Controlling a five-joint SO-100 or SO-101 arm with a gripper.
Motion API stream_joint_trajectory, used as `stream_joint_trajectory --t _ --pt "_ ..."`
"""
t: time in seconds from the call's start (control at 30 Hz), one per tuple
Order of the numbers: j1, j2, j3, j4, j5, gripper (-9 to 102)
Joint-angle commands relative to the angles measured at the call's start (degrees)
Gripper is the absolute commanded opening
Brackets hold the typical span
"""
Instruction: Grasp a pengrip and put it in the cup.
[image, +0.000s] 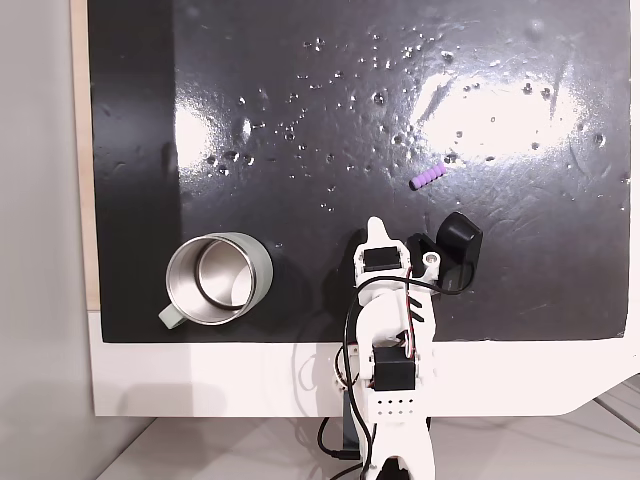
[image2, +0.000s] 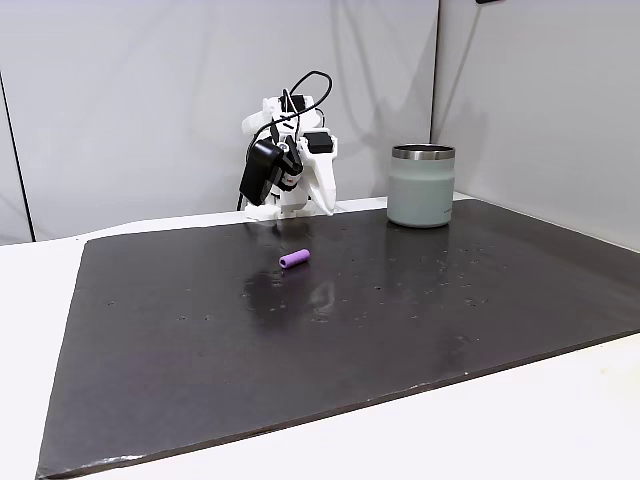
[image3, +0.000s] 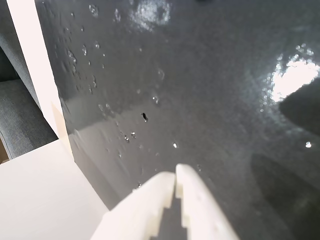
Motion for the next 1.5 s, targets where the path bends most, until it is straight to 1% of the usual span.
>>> stream_joint_trajectory --t 0.0,0.6,0.7,0.8,0.9,1.0,1.13,1.47 --pt "-3.69 0.53 -0.44 -2.37 -2.90 0" --pt "-2.64 0.44 -0.53 -2.29 -2.99 0" --pt "-0.97 0.53 -2.46 -0.88 -7.47 0" --pt "-0.18 0.53 -6.59 2.29 -10.55 0" --pt "-0.18 0.53 -10.11 4.83 -11.16 0" --pt "-0.09 -0.09 -12.13 5.10 -11.16 0" --pt "-0.44 -6.42 -15.73 3.78 -10.81 0" --pt "0.62 -36.74 -33.66 2.37 -5.71 0"
